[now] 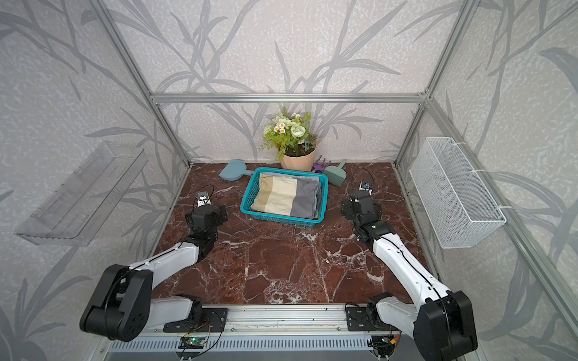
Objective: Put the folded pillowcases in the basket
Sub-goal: Reset both arms
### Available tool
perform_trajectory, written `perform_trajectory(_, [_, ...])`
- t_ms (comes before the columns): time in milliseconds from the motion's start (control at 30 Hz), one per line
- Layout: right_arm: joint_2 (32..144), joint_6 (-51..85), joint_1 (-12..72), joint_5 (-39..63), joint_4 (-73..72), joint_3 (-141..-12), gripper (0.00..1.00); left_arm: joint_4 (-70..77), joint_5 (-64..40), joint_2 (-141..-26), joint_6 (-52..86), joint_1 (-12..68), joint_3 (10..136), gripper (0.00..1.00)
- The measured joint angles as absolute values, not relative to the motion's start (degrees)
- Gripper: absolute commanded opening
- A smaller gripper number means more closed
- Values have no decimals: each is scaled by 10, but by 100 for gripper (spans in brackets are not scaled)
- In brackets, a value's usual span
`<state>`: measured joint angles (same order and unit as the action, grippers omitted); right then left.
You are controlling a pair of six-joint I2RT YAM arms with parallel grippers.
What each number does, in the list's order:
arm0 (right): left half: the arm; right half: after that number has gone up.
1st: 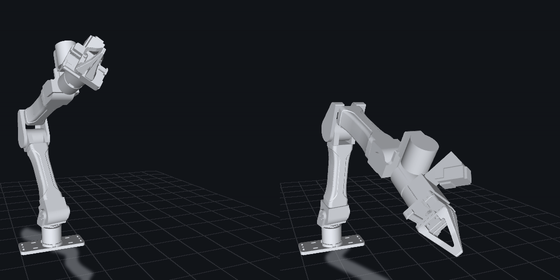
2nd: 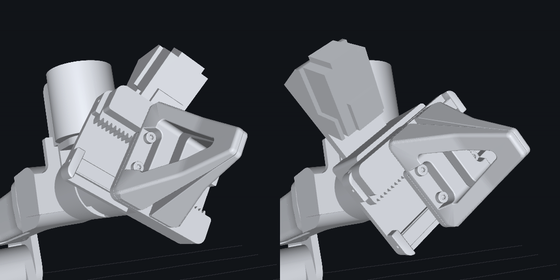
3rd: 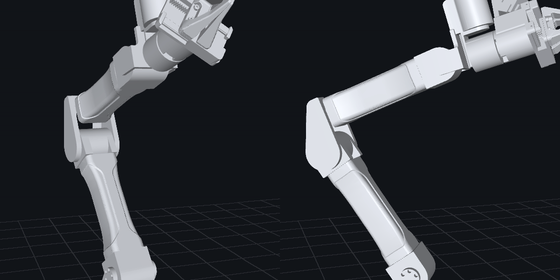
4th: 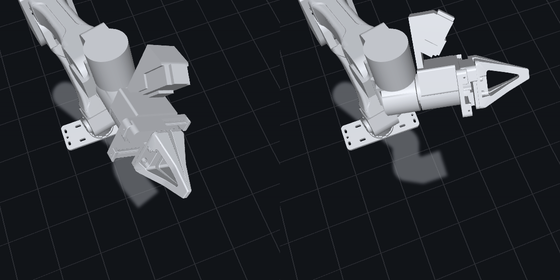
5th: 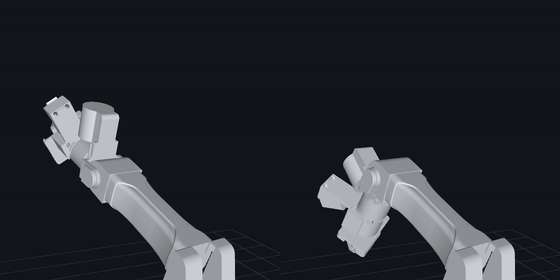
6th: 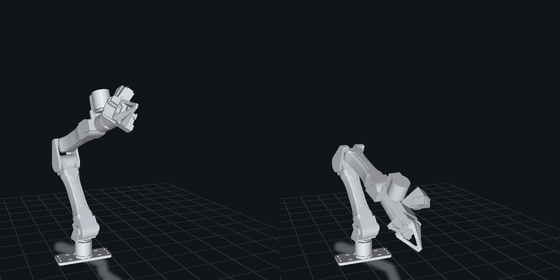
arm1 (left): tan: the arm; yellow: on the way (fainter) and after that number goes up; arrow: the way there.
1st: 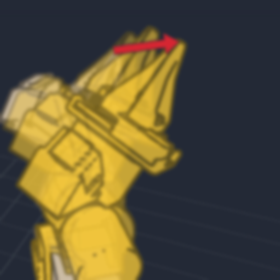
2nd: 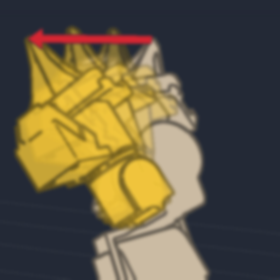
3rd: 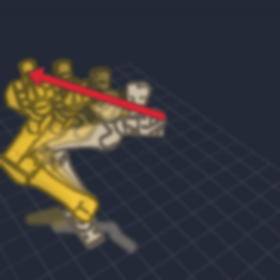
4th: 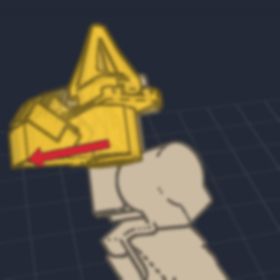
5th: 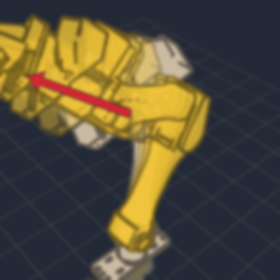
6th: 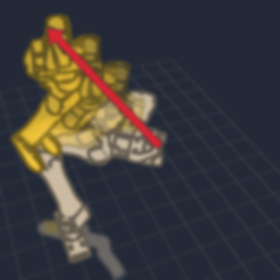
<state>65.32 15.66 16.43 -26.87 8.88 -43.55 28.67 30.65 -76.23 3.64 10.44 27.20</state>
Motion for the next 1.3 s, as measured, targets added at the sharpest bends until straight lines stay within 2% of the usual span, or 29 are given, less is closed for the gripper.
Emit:
perform_trajectory(200, [665,69,124,-297,-104,-316,99,420,307,-821,30,97,238,100])
perform_trajectory(467, [785,21,74,-265,-301,-267,99,589,293,-849,18,74,170,100])
perform_trajectory(700, [872,3,73,-229,-470,-219,99,621,264,-854,20,59,164,100])
perform_trajectory(900, [881,3,66,-208,-546,-187,99,635,236,-855,20,52,162,100])
perform_trajectory(1033, [916,2,60,-203,-628,-168,99,701,212,-878,19,42,129,100])
perform_trajectory(1300, [923,1,62,-201,-642,-168,99,733,196,-884,17,40,122,100])
